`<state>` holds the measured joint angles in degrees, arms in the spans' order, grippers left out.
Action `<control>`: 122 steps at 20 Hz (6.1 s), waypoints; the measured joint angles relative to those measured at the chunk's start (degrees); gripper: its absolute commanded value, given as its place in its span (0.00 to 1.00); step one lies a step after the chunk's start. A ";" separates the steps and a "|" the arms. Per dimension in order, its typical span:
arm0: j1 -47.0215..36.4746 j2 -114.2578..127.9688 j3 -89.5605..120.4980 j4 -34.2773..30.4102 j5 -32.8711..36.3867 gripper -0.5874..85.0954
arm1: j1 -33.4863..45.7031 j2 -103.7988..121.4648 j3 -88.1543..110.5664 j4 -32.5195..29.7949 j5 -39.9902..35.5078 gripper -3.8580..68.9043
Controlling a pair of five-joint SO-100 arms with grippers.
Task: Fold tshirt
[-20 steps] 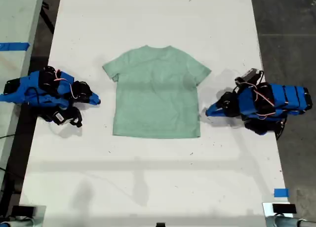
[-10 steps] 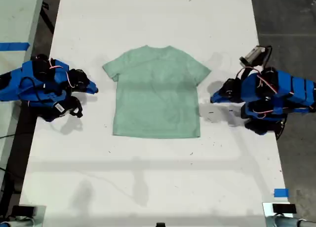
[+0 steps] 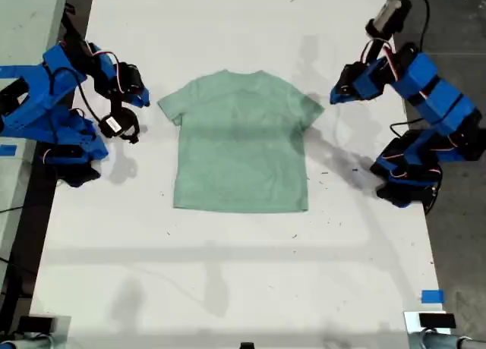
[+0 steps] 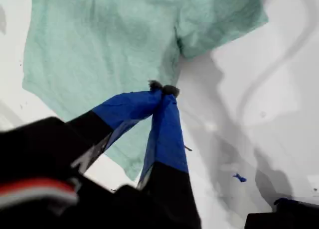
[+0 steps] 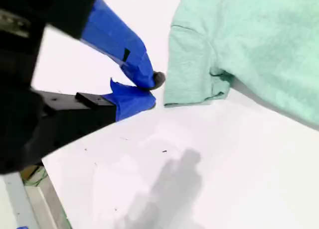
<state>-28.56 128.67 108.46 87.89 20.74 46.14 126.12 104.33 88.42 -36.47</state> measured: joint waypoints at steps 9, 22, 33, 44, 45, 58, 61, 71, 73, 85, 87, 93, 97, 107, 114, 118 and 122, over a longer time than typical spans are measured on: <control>-9.49 -13.97 -14.33 5.01 6.06 0.01 | 8.96 -17.40 -20.92 3.25 -12.66 0.52; -9.49 -13.97 -14.33 4.66 6.06 0.01 | 13.54 -27.07 11.25 -25.49 -22.85 0.49; -9.32 -14.06 -13.27 4.04 6.06 0.01 | 13.27 -43.95 4.83 -33.40 -24.70 0.05; -9.32 -13.97 -11.34 3.34 6.06 0.01 | 13.18 -30.59 -13.01 -8.17 -23.99 0.03; -9.32 -13.97 -11.34 3.08 6.06 0.01 | 11.95 -30.67 -14.24 -7.73 -23.12 0.03; -8.09 -13.97 -10.63 2.55 5.80 0.01 | -12.74 -61.17 -32.34 -31.73 -1.49 0.03; -7.82 -13.97 -10.63 2.55 5.71 0.01 | -11.43 -71.10 -36.47 -33.13 -0.79 0.39; -7.56 -13.97 -10.11 2.55 5.71 0.01 | -10.90 -60.91 -53.09 -4.92 -4.92 0.48; -7.56 -13.97 -9.76 2.55 5.71 0.01 | -9.49 -51.15 -50.45 0.18 -5.36 0.48; -7.56 -25.75 -19.60 2.55 8.44 0.30 | -9.58 -18.98 -15.82 -1.49 -2.64 0.46; -8.09 -31.55 -27.86 4.92 10.28 0.30 | -9.67 -16.70 -14.24 -1.67 -2.46 0.46; -11.16 -44.12 -41.75 7.73 14.06 0.30 | -9.76 -9.67 -9.49 -1.76 -2.11 0.45; -12.04 -47.29 -42.01 7.56 15.12 0.31 | -9.76 -7.73 -8.00 -1.76 -2.11 0.45; -13.54 -69.43 -42.10 -6.15 17.31 0.28 | -13.27 -0.18 -1.85 -1.14 1.76 0.45; -14.85 -77.96 -45.26 -12.39 18.11 0.01 | -14.59 9.14 6.33 -1.14 4.66 0.45; -14.85 -75.50 -43.77 -11.51 17.67 0.01 | -14.59 9.58 7.56 -1.14 4.66 0.45; -15.38 -68.82 -42.71 -6.94 17.67 0.01 | -14.59 9.84 8.61 -1.14 4.66 0.45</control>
<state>-43.95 59.85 65.74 80.95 38.41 31.55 135.97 112.94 87.28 -31.82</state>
